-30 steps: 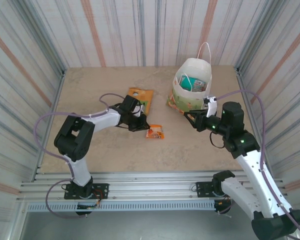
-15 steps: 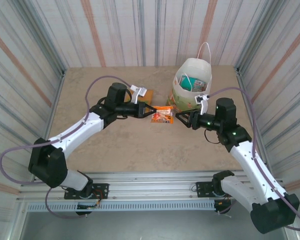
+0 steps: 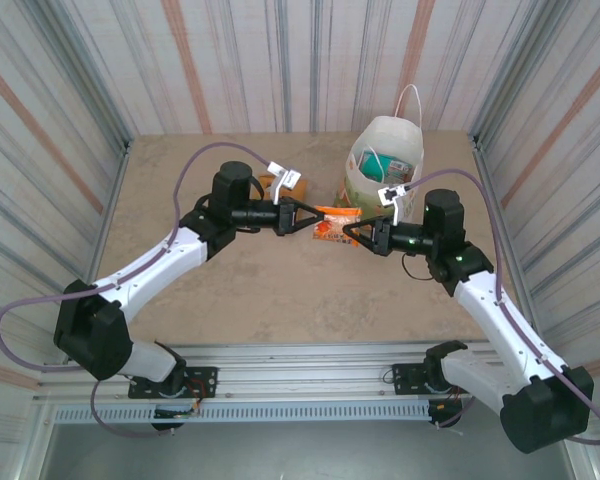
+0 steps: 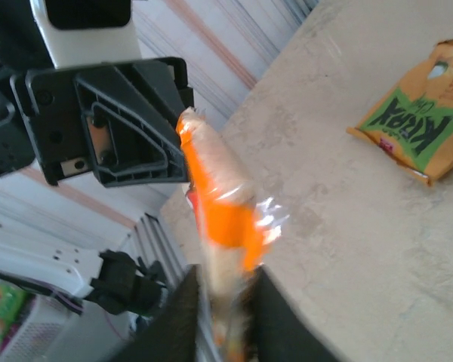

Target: Place the snacks into the paper bag

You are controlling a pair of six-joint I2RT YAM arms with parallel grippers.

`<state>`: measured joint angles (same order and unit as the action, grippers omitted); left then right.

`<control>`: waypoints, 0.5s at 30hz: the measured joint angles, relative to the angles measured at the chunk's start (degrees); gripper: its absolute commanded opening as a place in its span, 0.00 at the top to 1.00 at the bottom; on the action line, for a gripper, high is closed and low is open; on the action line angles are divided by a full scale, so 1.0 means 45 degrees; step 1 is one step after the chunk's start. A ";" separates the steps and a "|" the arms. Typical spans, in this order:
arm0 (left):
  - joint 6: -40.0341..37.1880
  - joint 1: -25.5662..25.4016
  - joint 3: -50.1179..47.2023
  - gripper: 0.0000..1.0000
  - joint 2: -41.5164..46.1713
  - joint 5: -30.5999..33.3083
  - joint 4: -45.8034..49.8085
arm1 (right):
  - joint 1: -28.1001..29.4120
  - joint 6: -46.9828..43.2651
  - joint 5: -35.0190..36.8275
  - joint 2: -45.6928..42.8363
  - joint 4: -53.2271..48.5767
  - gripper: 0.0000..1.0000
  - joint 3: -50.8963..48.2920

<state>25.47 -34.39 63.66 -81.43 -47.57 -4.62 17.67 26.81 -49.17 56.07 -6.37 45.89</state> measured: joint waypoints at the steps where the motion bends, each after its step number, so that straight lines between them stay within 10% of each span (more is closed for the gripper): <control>1: 0.0000 -0.0010 0.0010 0.88 0.0000 0.0005 0.0005 | -0.0005 -0.0019 -0.0039 0.0005 0.0029 1.00 0.0010; 10: -0.0170 0.0039 0.0335 0.48 0.0010 0.1321 0.0991 | -0.0743 -0.0748 0.0223 -0.0058 -0.0704 1.00 0.1360; 15: -0.0121 0.0335 0.0330 0.42 0.0029 0.2322 0.1739 | -0.1292 -0.1073 0.0520 -0.0301 -0.0578 1.00 0.2191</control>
<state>24.93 -32.88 65.14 -81.30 -37.12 3.20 11.86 21.98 -46.83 54.72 -8.97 55.75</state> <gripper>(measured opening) 0.522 0.064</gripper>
